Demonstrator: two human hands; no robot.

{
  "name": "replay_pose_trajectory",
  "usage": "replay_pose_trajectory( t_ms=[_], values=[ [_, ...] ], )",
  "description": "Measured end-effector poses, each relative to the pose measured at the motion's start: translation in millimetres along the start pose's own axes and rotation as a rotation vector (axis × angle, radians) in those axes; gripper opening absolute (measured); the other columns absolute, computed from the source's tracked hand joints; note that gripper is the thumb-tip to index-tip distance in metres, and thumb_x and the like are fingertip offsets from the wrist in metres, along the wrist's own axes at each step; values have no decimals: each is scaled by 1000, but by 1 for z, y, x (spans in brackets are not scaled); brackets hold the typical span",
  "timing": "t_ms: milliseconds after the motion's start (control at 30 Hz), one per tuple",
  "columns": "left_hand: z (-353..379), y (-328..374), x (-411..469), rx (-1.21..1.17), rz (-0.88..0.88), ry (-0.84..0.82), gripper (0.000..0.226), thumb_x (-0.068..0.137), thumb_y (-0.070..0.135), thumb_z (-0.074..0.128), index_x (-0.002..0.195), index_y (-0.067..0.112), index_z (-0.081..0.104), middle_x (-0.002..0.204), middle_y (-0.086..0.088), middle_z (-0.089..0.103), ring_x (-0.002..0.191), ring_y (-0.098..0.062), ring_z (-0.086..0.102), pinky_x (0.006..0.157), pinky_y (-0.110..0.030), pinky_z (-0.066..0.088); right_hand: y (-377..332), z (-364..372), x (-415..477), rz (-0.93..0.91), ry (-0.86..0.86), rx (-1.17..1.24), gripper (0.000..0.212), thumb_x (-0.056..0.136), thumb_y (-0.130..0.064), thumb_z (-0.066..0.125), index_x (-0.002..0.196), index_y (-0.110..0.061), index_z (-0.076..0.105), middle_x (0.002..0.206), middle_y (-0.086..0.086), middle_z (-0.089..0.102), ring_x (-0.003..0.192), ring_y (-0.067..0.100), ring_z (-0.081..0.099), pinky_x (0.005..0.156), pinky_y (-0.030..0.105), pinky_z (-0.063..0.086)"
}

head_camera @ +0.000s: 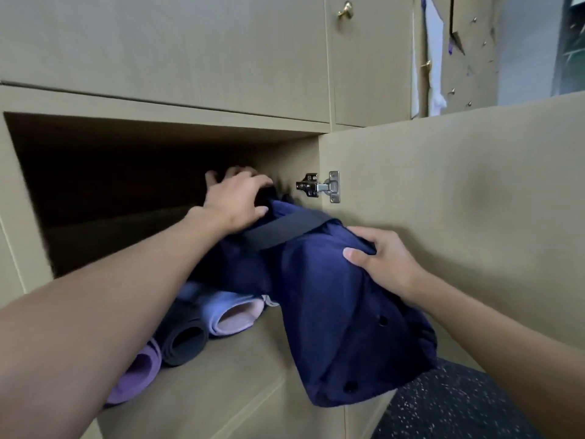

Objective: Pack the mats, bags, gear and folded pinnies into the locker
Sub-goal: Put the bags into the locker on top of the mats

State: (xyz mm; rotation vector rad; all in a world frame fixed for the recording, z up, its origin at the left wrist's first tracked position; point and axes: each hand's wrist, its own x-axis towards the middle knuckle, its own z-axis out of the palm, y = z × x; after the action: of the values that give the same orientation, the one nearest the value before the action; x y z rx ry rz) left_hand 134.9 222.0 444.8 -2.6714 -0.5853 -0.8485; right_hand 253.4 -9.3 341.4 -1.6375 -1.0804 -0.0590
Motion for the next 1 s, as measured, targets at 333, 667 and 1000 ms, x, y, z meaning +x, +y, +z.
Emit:
replay_pose_trajectory(
  t_ms=[333,667,1000],
  values=[
    [100,6,-99,-736,-499,101,72,85,64,57,149,37,37,159,-1,26,145,-21,29,115,-41,27,42,19,16,158,-41,-189,15,94,-11,57,97,-21,69,91,-2,73,92,24,67,84,28,54],
    [159,63,-108,-1363,-773,-170,105,63,83,64,148,62,7,154,4,41,139,-20,42,117,-38,32,36,35,22,95,-107,-348,54,93,-29,65,143,-17,47,134,-2,59,126,20,52,106,33,40],
    [180,95,-102,-1540,-819,-115,105,56,75,76,143,66,17,148,20,44,131,-13,50,111,-42,42,45,4,14,54,-18,-423,56,93,-13,66,145,-27,48,140,-14,54,133,6,46,108,14,29]
  ],
)
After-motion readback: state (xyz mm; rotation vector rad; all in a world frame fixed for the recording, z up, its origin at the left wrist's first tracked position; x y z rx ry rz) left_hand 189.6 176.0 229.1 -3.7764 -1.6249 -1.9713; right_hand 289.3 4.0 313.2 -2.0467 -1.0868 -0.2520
